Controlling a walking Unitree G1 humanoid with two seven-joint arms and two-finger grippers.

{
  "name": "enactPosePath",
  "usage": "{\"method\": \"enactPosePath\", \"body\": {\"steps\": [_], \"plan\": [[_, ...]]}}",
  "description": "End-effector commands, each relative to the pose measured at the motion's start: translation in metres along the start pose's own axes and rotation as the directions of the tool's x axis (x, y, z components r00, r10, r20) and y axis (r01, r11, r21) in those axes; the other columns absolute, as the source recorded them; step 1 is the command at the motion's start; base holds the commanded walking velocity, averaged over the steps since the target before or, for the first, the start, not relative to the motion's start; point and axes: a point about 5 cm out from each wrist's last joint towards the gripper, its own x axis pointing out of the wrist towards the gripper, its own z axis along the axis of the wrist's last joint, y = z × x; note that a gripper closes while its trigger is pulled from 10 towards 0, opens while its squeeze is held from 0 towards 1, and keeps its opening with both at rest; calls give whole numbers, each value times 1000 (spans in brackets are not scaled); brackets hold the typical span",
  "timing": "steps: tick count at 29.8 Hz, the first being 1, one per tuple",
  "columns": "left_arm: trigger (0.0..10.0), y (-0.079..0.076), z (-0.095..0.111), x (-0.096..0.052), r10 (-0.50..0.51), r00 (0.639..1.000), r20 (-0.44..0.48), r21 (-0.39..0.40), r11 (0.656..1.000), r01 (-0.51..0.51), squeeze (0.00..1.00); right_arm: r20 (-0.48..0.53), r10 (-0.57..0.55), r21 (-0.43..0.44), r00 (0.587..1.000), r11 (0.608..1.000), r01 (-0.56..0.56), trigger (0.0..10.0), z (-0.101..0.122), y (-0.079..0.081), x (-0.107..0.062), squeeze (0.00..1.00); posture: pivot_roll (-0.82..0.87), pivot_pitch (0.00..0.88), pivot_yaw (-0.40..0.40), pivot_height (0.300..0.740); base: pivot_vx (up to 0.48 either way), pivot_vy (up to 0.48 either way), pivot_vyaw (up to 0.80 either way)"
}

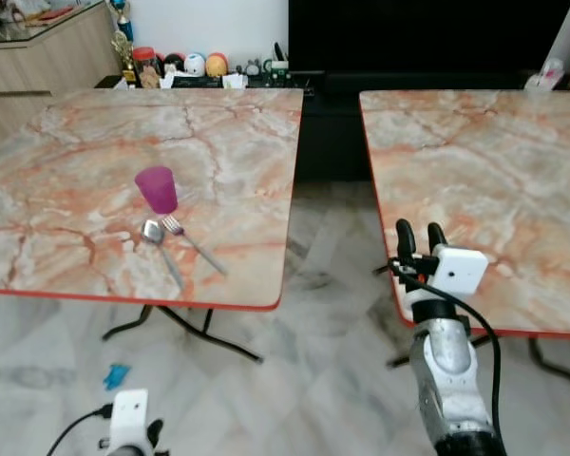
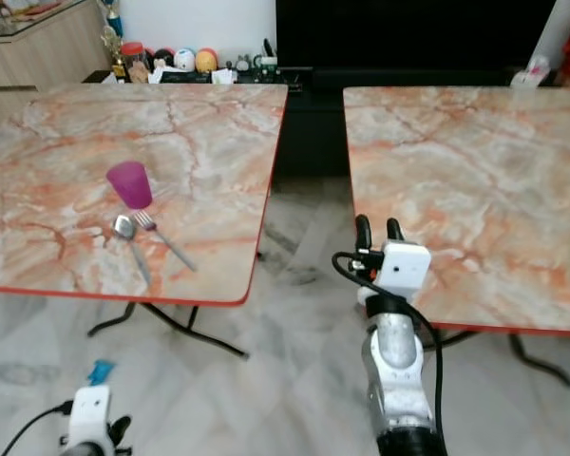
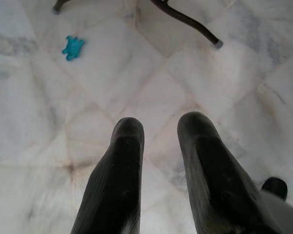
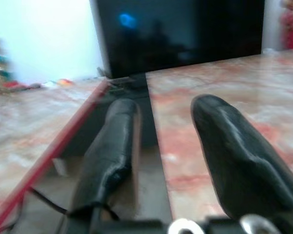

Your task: Setting the table

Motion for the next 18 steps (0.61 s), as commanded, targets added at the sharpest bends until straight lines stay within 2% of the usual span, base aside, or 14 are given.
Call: {"method": "enactPosePath", "body": {"steps": [1,7,12,14,16,18], "plan": [[10000,7,1,0,19,1000,-3,-2,1000,-19,0,10,10,5,1000,1000,-11,10000,3,5,3,0,53,0,24,740,0,326,0],[10000,6,2,0,17,1000,2,3,1000,-17,0,-45,-10,-5,999,1000,9,10000,-9,1,-1,0,54,0,23,740,0,0,0],[10000,6,3,0,16,1000,3,6,1000,-16,0,-161,-36,-45,986,999,29,10000,-30,-2,-5,0,52,0,23,740,0,0,0],[10000,6,3,0,16,1000,4,6,1000,-16,0,-238,-89,-65,967,995,75,10000,-45,-9,-11,0,56,0,21,740,0,0,0],[10000,6,3,0,17,1000,5,6,1000,-17,0,-355,-155,-106,922,987,125,10000,-65,-16,-22,0,59,0,21,740,0,0,0],[10000,6,3,0,16,1000,5,7,1000,-16,0,-407,-183,-120,895,982,146,10000,-73,-18,-26,0,59,0,21,740,0,0,0]]}}
